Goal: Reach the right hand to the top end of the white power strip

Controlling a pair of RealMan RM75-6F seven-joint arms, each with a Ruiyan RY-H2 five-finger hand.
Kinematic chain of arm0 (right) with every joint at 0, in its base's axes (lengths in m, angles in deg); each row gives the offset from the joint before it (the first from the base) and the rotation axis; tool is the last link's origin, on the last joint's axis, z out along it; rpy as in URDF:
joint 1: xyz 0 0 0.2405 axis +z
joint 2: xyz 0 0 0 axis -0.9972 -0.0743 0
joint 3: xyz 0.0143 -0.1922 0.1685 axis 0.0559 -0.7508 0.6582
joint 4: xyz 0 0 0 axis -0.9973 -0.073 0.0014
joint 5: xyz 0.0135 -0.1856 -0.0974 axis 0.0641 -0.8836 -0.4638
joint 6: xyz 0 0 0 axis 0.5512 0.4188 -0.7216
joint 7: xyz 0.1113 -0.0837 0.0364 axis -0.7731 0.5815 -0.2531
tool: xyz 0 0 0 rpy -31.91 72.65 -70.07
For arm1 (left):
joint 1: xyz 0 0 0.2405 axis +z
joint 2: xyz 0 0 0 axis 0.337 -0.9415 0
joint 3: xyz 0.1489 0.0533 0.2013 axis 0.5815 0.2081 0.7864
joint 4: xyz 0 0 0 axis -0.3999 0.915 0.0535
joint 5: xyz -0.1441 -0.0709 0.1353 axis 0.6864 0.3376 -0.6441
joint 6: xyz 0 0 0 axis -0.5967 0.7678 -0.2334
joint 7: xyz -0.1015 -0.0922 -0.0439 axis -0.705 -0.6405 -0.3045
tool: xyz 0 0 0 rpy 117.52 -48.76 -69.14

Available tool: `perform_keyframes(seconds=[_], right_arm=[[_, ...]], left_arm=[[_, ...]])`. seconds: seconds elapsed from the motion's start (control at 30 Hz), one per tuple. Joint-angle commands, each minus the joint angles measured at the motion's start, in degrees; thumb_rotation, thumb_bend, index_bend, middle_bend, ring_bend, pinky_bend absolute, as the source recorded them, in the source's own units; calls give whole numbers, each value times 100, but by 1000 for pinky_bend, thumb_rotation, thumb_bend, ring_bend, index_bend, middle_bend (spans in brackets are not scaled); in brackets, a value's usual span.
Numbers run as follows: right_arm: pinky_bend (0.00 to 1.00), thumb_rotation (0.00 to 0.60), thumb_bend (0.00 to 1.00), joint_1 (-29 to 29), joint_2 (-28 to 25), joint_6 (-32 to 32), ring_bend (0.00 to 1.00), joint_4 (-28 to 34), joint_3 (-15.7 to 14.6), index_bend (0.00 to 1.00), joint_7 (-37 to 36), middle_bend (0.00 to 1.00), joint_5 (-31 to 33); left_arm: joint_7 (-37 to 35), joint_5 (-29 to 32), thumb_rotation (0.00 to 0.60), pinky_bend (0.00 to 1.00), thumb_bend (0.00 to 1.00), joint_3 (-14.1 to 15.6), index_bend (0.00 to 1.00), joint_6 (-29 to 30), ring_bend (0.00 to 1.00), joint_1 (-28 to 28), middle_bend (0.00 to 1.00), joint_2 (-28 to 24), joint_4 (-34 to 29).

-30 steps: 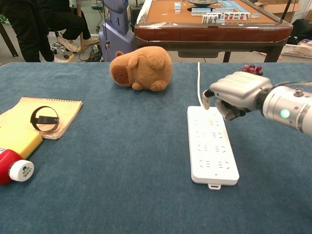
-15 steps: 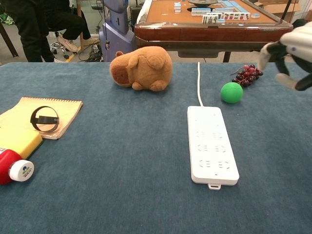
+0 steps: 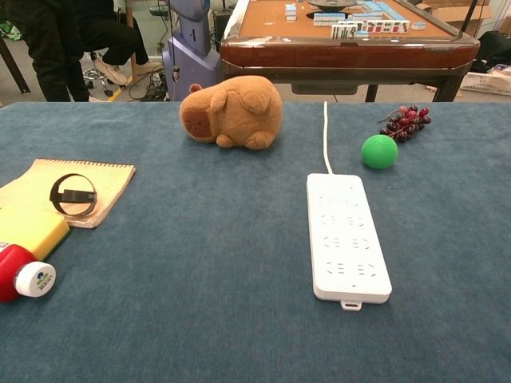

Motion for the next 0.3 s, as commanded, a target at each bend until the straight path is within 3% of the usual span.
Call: perform_keyframes(seconds=[0.03,0.3], right_arm=[[449,600,273,-242,44,62,379,-277,62,339,-557,354,-71],[448,600,274,-405,-270,-101,379,-331,260,339,-1193,354,-118]], left_arm=[[15,-39,600,648,163,6,527,18,427,1,555,2,-6],[78,-88,600,648,163,17,527,-23,424,-34,554,44,-8]])
